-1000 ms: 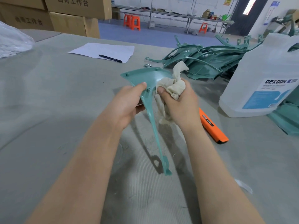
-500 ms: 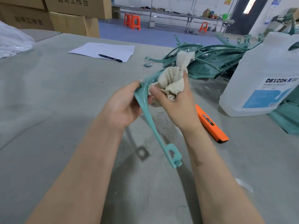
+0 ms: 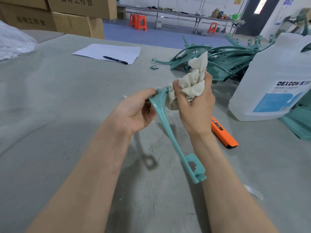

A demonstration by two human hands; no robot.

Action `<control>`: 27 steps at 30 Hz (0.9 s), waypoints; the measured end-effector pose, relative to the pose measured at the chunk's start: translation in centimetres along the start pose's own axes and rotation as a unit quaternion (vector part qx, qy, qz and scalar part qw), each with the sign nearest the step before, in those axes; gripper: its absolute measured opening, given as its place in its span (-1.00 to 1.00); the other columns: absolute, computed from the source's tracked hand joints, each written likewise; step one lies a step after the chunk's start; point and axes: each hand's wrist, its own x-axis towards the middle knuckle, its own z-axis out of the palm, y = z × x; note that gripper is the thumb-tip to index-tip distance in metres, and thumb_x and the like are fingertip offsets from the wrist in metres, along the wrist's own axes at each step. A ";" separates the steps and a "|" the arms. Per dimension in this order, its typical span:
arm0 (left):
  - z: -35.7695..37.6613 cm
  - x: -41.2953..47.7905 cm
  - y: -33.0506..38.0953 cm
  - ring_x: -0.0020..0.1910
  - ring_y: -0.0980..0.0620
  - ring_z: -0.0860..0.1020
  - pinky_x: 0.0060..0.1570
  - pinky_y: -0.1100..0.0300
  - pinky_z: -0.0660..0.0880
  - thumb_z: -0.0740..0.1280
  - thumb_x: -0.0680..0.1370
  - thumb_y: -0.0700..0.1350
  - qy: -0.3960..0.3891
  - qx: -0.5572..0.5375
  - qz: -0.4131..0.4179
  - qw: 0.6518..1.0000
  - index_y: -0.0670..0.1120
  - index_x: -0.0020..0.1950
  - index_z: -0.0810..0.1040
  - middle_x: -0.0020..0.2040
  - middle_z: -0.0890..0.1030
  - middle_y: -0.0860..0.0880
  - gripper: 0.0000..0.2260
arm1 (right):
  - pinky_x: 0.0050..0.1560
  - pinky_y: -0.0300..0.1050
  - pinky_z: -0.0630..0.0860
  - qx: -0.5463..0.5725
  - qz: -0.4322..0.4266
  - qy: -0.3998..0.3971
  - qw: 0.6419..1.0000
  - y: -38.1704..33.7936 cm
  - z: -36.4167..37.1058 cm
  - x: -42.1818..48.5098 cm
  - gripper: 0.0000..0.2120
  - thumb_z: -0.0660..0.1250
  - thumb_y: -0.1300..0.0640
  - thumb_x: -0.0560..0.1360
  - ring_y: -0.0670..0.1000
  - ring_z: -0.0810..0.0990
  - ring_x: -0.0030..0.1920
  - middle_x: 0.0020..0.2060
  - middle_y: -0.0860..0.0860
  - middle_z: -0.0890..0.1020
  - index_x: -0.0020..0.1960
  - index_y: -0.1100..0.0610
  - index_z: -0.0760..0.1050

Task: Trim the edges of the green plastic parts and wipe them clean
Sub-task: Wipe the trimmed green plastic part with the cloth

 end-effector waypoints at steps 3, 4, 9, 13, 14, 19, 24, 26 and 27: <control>-0.1 0.1 0.1 -0.52 0.15 0.44 -0.47 0.39 0.44 0.22 0.61 -0.18 0.007 -0.003 -0.002 1.000 -0.16 -0.22 0.50 -0.48 0.55 -0.02 -0.79 | -0.11 -0.10 0.42 -0.017 -0.006 -0.003 1.000 0.4 0.0 0.1 -0.51 0.30 -0.10 0.48 0.12 0.56 -0.07 -0.07 0.02 0.60 0.25 0.22 0.39; -0.1 0.1 0.1 -0.55 0.16 0.46 -0.47 0.40 0.45 0.22 0.61 -0.18 0.009 -0.003 0.000 1.000 -0.17 -0.21 0.50 -0.49 0.56 -0.02 -0.79 | -0.13 -0.10 0.40 -0.021 -0.006 -0.006 1.000 0.5 0.0 0.1 -0.52 0.29 -0.08 0.48 0.13 0.56 -0.08 -0.09 0.02 0.60 0.25 0.22 0.39; 0.0 0.2 -0.1 -0.58 0.16 0.47 -0.47 0.40 0.45 0.23 0.60 -0.19 0.015 -0.005 0.008 1.000 -0.17 -0.22 0.50 -0.51 0.56 -0.01 -0.80 | -0.16 -0.14 0.32 -0.028 -0.004 -0.015 0.999 0.9 0.1 0.1 -0.56 0.26 -0.05 0.50 0.13 0.55 -0.10 -0.13 -0.05 0.56 0.25 0.22 0.39; -0.2 0.1 0.1 -0.59 0.15 0.43 -0.53 0.41 0.44 0.23 0.60 -0.20 0.012 -0.015 0.004 1.000 -0.17 -0.23 0.48 -0.51 0.53 -0.02 -0.79 | -0.14 -0.09 0.41 -0.008 -0.002 -0.016 1.000 0.7 0.1 -0.1 -0.50 0.23 -0.18 0.49 0.10 0.56 -0.12 -0.15 -0.04 0.57 0.20 0.20 0.41; -0.2 0.1 0.1 -0.61 0.15 0.42 -0.55 0.40 0.42 0.23 0.60 -0.20 0.012 -0.015 0.003 1.000 -0.16 -0.24 0.47 -0.52 0.51 -0.02 -0.79 | -0.13 -0.07 0.43 -0.003 0.001 -0.018 1.000 0.7 0.1 -0.1 -0.48 0.22 -0.21 0.49 0.09 0.56 -0.11 -0.14 -0.02 0.59 0.21 0.19 0.41; -0.4 0.1 0.3 -0.59 0.14 0.43 -0.54 0.39 0.44 0.23 0.59 -0.19 0.023 -0.018 0.009 1.000 -0.17 -0.24 0.48 -0.49 0.50 -0.03 -0.79 | -0.12 -0.15 0.41 0.004 0.006 -0.034 0.999 0.6 0.1 -0.1 -0.45 0.20 -0.21 0.49 0.02 0.55 -0.12 -0.12 -0.03 0.59 0.24 0.22 0.42; -0.5 0.1 0.4 -0.47 0.12 0.41 -0.52 0.37 0.42 0.22 0.60 -0.19 0.032 -0.013 0.027 0.999 -0.15 -0.24 0.48 -0.42 0.49 -0.03 -0.79 | -0.16 -0.32 0.43 0.055 0.043 -0.017 0.997 0.6 0.0 -0.1 -0.70 0.17 -0.08 0.57 -0.20 0.53 -0.21 -0.26 -0.22 0.56 0.07 0.12 0.52; -0.6 0.1 0.4 -0.55 0.13 0.45 -0.56 0.33 0.43 0.22 0.60 -0.21 0.033 -0.017 0.041 0.998 -0.14 -0.24 0.49 -0.46 0.52 -0.02 -0.78 | -0.16 -0.40 0.43 0.124 0.093 0.015 0.988 0.3 -0.1 0.1 -0.77 0.13 -0.03 0.62 -0.32 0.52 -0.24 -0.31 -0.26 0.57 -0.11 -0.01 0.51; -0.6 0.1 0.4 -0.57 0.13 0.48 -0.56 0.32 0.45 0.23 0.61 -0.21 0.029 -0.015 0.051 0.998 -0.15 -0.21 0.51 -0.48 0.54 -0.02 -0.80 | -0.09 -0.35 0.47 0.149 0.117 0.027 0.981 0.1 -0.1 0.3 -0.75 0.12 -0.03 0.63 -0.31 0.54 -0.18 -0.26 -0.23 0.60 -0.10 -0.01 0.52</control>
